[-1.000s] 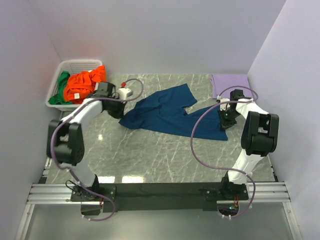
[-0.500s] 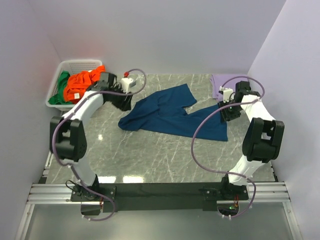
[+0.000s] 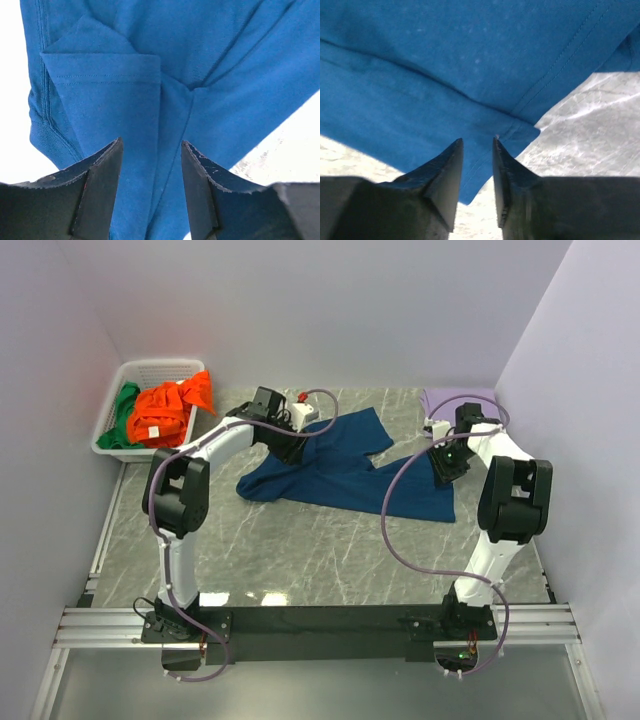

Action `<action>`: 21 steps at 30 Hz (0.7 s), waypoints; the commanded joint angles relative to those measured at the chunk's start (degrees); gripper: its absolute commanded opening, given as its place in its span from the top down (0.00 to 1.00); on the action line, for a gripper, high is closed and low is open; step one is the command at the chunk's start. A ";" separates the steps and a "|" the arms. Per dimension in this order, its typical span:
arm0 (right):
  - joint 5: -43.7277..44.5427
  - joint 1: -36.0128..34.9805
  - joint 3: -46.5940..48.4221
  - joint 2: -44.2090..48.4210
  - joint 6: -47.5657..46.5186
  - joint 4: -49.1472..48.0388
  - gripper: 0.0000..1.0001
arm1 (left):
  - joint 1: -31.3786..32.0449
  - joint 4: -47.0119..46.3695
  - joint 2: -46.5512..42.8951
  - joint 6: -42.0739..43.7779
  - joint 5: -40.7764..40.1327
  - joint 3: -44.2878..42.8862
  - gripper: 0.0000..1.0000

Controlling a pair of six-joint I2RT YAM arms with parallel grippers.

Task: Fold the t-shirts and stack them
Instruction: Flatten the tshirt out

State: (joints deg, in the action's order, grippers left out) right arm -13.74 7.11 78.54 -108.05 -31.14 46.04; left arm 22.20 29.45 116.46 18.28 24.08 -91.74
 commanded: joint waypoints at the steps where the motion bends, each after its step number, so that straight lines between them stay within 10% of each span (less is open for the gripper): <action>1: 2.31 -0.17 2.23 -1.81 -0.68 -0.86 0.62 | 0.21 -0.62 0.69 -0.79 -0.70 -3.18 0.44; 21: 6.88 0.09 0.47 -2.78 -1.47 -4.56 0.66 | 5.84 -3.09 9.57 -1.06 -7.28 -10.91 0.47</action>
State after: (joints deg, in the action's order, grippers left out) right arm -7.92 7.05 78.61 -110.32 -31.64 42.46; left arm 27.35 27.88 124.90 17.72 18.85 -99.61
